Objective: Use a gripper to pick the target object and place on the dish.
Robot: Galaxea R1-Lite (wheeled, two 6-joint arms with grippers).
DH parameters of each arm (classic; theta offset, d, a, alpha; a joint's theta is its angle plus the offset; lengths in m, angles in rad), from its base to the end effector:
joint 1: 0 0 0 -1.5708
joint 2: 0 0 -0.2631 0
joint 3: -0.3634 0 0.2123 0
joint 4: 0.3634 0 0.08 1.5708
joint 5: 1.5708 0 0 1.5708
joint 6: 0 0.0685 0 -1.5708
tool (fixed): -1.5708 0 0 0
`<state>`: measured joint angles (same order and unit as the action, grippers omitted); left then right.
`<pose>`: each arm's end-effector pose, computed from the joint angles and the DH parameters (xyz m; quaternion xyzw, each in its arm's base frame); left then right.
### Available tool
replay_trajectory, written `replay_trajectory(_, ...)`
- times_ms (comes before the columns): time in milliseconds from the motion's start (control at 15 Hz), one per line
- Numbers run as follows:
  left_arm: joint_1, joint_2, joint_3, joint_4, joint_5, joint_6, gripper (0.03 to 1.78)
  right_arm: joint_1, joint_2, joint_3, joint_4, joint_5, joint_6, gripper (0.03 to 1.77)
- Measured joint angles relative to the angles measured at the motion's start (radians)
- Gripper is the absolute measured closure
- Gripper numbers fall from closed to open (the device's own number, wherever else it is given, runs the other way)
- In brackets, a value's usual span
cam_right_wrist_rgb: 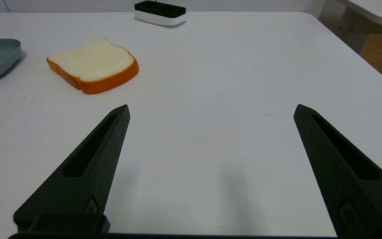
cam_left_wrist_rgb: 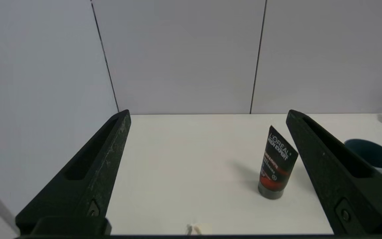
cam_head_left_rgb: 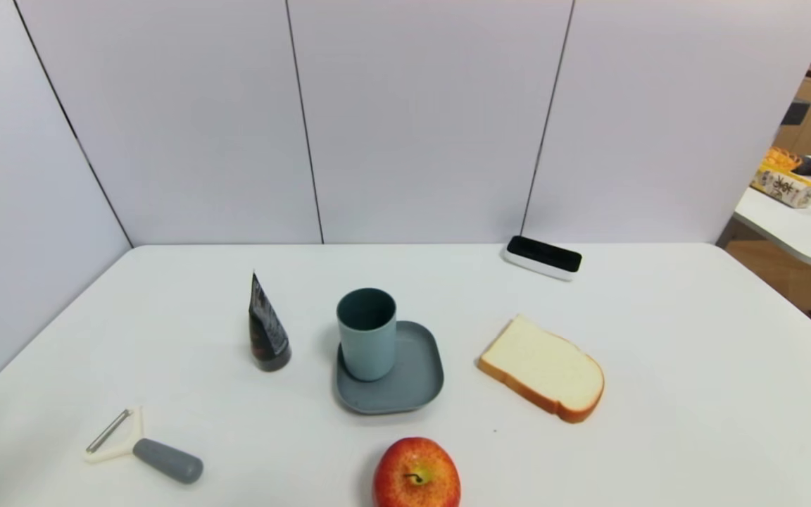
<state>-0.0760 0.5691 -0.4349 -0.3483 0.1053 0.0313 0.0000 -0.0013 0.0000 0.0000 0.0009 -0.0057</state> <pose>0.1300 -0.0027 0.2215 0.0059 -0.1062 0.0162 0.9942 0.0837 0.0001 0.0756 -0.0029 -0.0007 0.0004 1.0000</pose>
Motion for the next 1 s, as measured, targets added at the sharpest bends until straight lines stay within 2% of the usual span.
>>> replay_trajectory(200, 0.058, -0.166, 0.126, 0.002, -0.028, 0.001, 0.12, 0.0, 0.0, 0.0, 0.0, 0.0, 0.0, 0.09)
replay_trajectory(400, 0.088, -0.313, 0.245, 0.006, -0.094, 0.013, 0.12, 0.0, 0.0, 0.0, 0.0, 0.0, 0.0, 0.09)
replay_trajectory(800, 0.083, -0.506, 0.384, 0.071, -0.103, 0.05, 0.12, 0.0, 0.0, 0.0, 0.0, 0.0, 0.0, 0.09)
replay_trajectory(1000, 0.077, -0.554, 0.429, 0.186, -0.101, 0.071, 0.12, 0.0, 0.0, 0.0, 0.0, 0.0, 0.0, 0.09)
